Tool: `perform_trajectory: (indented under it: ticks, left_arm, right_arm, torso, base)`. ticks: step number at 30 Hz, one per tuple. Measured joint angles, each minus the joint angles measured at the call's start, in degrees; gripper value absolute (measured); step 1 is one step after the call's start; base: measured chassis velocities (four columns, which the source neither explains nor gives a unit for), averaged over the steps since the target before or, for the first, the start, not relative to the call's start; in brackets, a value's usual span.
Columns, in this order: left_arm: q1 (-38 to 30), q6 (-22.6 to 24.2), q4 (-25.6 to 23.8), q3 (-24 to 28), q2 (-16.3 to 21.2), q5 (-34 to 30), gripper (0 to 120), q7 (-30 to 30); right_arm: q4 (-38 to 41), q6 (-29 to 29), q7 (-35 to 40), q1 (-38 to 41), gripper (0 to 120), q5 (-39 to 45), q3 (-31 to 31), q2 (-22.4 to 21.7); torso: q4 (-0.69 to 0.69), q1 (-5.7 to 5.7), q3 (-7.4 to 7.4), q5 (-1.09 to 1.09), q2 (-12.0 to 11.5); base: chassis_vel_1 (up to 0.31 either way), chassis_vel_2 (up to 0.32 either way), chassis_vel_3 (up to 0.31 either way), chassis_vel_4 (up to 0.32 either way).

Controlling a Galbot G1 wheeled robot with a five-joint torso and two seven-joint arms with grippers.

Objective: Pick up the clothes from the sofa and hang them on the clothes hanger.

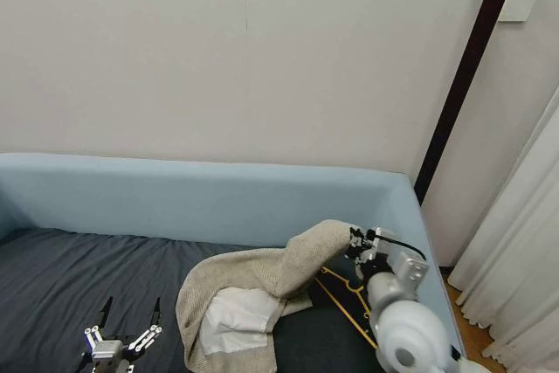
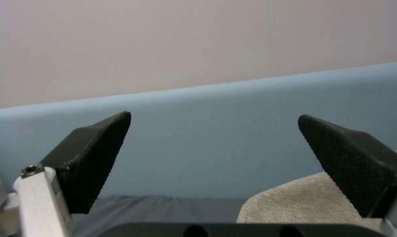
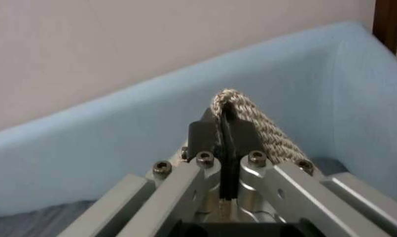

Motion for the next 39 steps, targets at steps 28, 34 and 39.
perform_trajectory:
  ticks: [28,34,39]
  left_arm:
    - [2.6,0.0,-0.5,-2.9,-1.0,1.7,100,-0.7]
    - [2.6,-0.1,-0.7,-2.3,-1.9,2.8,100,-0.9]
    - [2.2,-0.1,-0.7,-1.9,-2.1,3.1,100,-0.9]
  right_arm:
    - [-60.1,2.0,-19.3,25.3,4,-17.4,-13.0,14.6]
    - [-62.1,-1.8,-15.5,26.6,25,-19.6,-14.5,16.2]
    - [-56.8,-13.0,-5.1,26.0,43,-12.5,-15.4,13.6]
  torso:
    - [0.01,0.02,0.02,-0.02,0.0]
    - [0.01,0.02,0.02,-0.01,0.0]
    - [0.01,0.02,0.01,-0.01,0.0]
  base:
    - [0.0,0.0,0.0,0.0]
    - [0.0,0.0,0.0,0.0]
    - [0.0,0.0,0.0,0.0]
